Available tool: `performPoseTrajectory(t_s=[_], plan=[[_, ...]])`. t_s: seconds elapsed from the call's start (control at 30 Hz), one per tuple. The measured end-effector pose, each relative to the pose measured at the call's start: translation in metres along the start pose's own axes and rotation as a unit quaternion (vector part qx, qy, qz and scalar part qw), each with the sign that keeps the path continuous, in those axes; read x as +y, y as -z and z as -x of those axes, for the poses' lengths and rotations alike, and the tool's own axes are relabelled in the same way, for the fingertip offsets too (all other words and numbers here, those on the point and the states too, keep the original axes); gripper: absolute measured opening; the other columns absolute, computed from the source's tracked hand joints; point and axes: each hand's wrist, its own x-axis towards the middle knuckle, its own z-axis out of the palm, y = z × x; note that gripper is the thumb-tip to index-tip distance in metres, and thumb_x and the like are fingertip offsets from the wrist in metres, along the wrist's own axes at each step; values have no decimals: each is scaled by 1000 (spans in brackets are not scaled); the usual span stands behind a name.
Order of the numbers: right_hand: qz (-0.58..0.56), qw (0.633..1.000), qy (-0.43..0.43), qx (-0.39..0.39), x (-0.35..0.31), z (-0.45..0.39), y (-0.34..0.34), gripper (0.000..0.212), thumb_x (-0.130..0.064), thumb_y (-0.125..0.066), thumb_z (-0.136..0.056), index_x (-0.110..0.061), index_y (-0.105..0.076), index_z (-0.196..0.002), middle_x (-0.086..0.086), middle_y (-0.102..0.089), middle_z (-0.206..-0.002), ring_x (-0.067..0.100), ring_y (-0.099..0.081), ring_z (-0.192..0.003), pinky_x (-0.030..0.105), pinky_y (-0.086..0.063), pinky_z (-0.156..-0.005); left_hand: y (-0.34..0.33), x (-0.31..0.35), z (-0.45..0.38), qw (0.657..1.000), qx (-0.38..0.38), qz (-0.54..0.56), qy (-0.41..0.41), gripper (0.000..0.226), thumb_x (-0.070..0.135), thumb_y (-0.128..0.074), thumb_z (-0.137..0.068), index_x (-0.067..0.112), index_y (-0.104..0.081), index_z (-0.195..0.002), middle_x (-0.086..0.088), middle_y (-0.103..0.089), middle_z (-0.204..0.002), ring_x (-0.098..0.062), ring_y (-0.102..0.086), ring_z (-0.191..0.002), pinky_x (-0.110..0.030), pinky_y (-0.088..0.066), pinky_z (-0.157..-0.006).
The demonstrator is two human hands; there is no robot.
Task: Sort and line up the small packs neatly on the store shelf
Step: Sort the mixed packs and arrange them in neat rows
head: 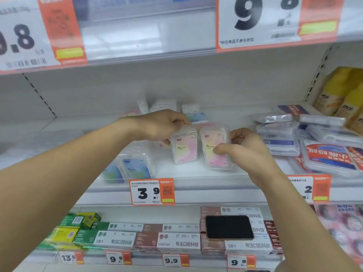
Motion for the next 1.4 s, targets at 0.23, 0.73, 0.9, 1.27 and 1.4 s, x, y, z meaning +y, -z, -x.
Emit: performPoseTrajectory(t_s=[0.23, 0.73, 0.9, 1.27, 1.4], plan=[[9, 999, 12, -40, -2, 1, -6, 47, -17, -67, -54, -32, -56, -97, -1, -70, -94, 24, -68, -94, 46, -57, -85, 5, 4, 12, 997, -19, -77, -24, 50, 49, -67, -82, 23, -59, -124, 10, -60, -124, -11, -59, -112, -35, -50, -98], [88, 964, 99, -229, -12, 15, -3, 28, -14, -79, -80, -15, -68, -105, -2, -76, -100, 17, -71, -95, 38, -52, -94, 17, -4, 35, 984, -105, -136, -38, 41, 51, -74, -75, 25, -67, -107, 14, -73, -101, -5, -68, -96, -34, -50, -97], [100, 958, 119, -239, -11, 15, -12, 27, -18, -81, -78, -16, -69, -102, 1, -75, -97, 22, -71, -94, 43, -54, -93, 18, -11, 42, 985, -120, -108, -58, 27, 41, -73, -81, 23, -70, -102, 15, -75, -95, -4, -70, -91, -35, -51, -96], [109, 952, 160, -238, -14, 12, -18, 46, -29, -88, -64, -24, -70, -105, -6, -74, -104, 16, -69, -97, 37, -58, -87, 47, -54, 75, 977, -76, -197, 16, 57, 63, -69, -72, 38, -56, -122, 18, -60, -120, -5, -56, -113, -28, -43, -102], [118, 947, 172, -244, -13, 10, -25, 38, -10, -88, -68, -19, -71, -100, 1, -74, -96, 23, -71, -87, 39, -58, -80, 38, -75, 77, 981, -82, -175, -24, 31, 55, -67, -81, 35, -63, -105, 18, -68, -106, -6, -62, -103, -39, -47, -97]])
